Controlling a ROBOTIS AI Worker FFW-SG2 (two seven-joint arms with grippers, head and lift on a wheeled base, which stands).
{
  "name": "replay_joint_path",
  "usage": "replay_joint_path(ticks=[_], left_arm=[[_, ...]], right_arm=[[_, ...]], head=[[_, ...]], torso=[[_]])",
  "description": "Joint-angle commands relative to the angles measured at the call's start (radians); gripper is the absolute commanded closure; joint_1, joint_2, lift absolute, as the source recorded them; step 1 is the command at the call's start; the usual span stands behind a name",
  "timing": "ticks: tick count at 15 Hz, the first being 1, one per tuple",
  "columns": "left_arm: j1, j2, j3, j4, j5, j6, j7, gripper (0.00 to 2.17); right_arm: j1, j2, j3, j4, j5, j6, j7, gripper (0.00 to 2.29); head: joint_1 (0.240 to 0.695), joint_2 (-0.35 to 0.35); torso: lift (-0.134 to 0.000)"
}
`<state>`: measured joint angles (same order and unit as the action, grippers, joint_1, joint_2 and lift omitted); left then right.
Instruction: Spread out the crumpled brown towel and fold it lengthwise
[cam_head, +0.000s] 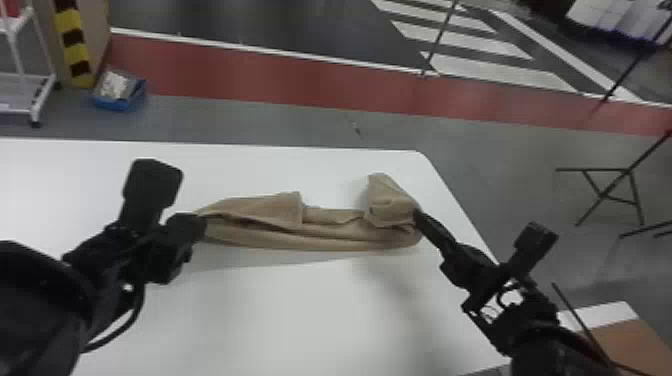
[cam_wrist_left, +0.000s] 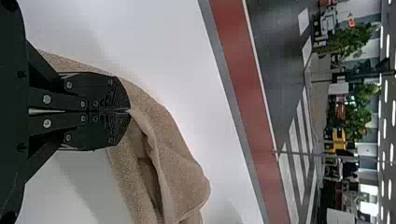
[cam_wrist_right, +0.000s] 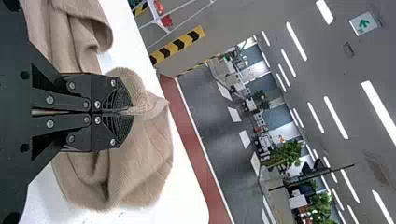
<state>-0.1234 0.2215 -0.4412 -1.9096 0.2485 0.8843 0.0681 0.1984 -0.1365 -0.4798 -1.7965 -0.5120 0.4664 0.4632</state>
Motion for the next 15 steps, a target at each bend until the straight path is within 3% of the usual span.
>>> replay_joint_path(ticks=[1, 3, 4, 6, 11, 14, 15], left_arm=[[0.096, 0.049, 0.124, -0.126, 0.014, 0.042, -0.004, 1.36], [0.157, 0.061, 0.194, -0.186, 0.012, 0.081, -0.017, 1.28], [0.182, 0.068, 0.207, -0.204, 0.011, 0.078, -0.039, 1.0], [0.215, 0.076, 0.214, -0.23, 0.005, 0.072, -0.09, 0.03], [0.229, 0.072, 0.137, -0.296, -0.029, 0.063, -0.022, 0.04], [0.18, 0.044, -0.01, -0.25, -0.04, 0.026, -0.031, 0.05], [0.154, 0.029, -0.083, -0.198, -0.083, -0.023, -0.027, 0.06]], right_arm=[[0.007, 0.002, 0.007, -0.026, -0.007, 0.018, 0.0, 1.65], [0.009, 0.006, 0.017, -0.037, -0.005, 0.024, -0.001, 1.65], [0.009, 0.009, 0.018, -0.037, -0.002, 0.024, -0.001, 1.65], [0.013, 0.017, 0.02, -0.037, -0.002, 0.021, -0.001, 1.65], [0.042, 0.017, 0.0, -0.052, -0.01, 0.018, 0.0, 1.65], [0.052, 0.026, 0.001, -0.052, -0.01, 0.008, 0.0, 1.65], [0.053, 0.028, 0.003, -0.054, -0.01, 0.008, 0.0, 1.65]], head=[[0.695, -0.35], [0.695, -0.324], [0.695, -0.302], [0.695, -0.263], [0.695, -0.267], [0.695, -0.324], [0.695, -0.343]], torso=[[-0.128], [-0.128], [-0.128], [-0.128], [-0.128], [-0.128], [-0.128]])
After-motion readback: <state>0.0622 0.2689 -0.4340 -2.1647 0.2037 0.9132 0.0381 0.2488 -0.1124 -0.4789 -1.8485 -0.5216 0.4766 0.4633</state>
